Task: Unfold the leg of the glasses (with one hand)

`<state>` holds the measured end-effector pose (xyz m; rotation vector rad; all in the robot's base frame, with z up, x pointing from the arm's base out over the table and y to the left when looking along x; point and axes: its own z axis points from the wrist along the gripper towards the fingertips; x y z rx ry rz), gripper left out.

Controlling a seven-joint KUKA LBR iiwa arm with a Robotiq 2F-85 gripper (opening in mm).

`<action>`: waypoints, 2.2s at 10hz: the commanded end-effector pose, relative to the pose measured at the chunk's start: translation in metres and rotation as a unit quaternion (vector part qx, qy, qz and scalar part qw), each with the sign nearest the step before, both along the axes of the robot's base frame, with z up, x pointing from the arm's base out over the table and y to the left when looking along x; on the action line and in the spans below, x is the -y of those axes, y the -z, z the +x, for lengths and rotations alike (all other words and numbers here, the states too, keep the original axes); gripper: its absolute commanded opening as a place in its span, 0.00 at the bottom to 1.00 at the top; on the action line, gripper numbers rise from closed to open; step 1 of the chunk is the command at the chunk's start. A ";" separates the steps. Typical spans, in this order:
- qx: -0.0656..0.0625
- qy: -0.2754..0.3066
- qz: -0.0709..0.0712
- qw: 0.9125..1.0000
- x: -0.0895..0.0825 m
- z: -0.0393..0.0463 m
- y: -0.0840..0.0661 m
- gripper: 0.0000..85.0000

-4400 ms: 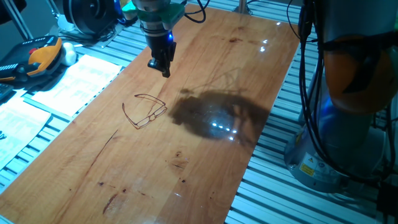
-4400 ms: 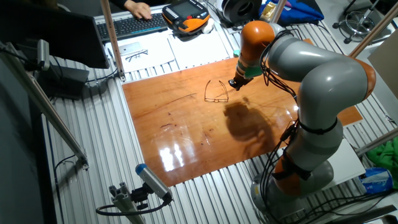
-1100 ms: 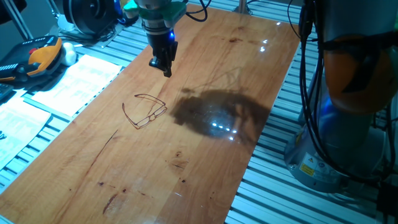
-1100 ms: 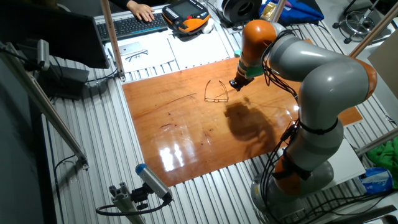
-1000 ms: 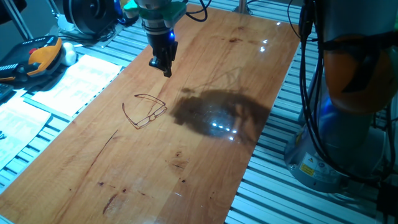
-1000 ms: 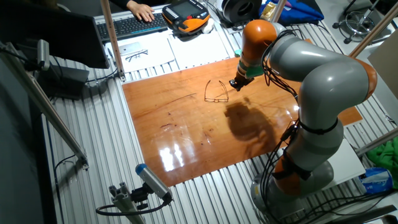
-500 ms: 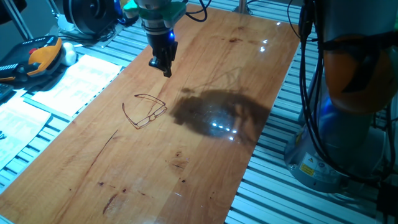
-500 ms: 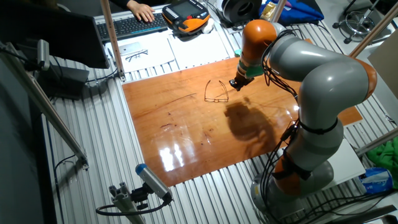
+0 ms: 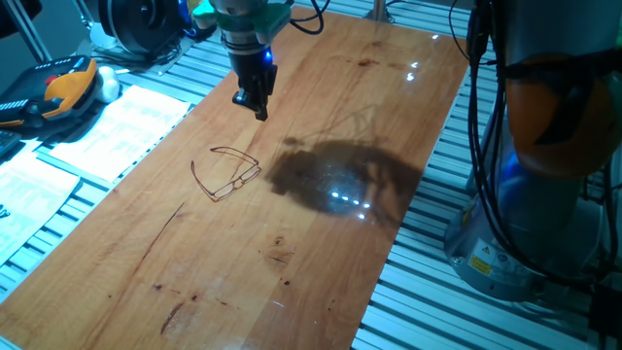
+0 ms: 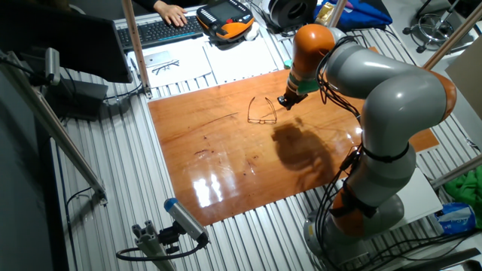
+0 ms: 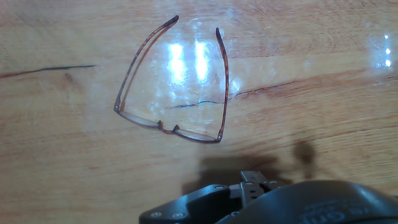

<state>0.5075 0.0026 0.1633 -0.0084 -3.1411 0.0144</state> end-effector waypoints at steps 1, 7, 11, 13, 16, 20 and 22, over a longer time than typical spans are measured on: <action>0.000 -0.001 0.000 1.000 0.000 -0.0001 0.000 0.00; 0.011 0.000 -0.004 1.000 0.001 0.0087 0.019 0.00; 0.027 0.002 0.005 1.000 0.000 0.0063 0.045 0.00; 0.029 0.005 0.007 1.000 0.000 0.0061 0.047 0.00; 0.023 0.005 0.012 1.000 0.004 0.0059 0.042 0.00; 0.017 0.001 -0.001 1.000 0.004 0.0042 0.029 0.00; 0.014 0.013 0.004 1.000 0.002 0.0020 0.019 0.00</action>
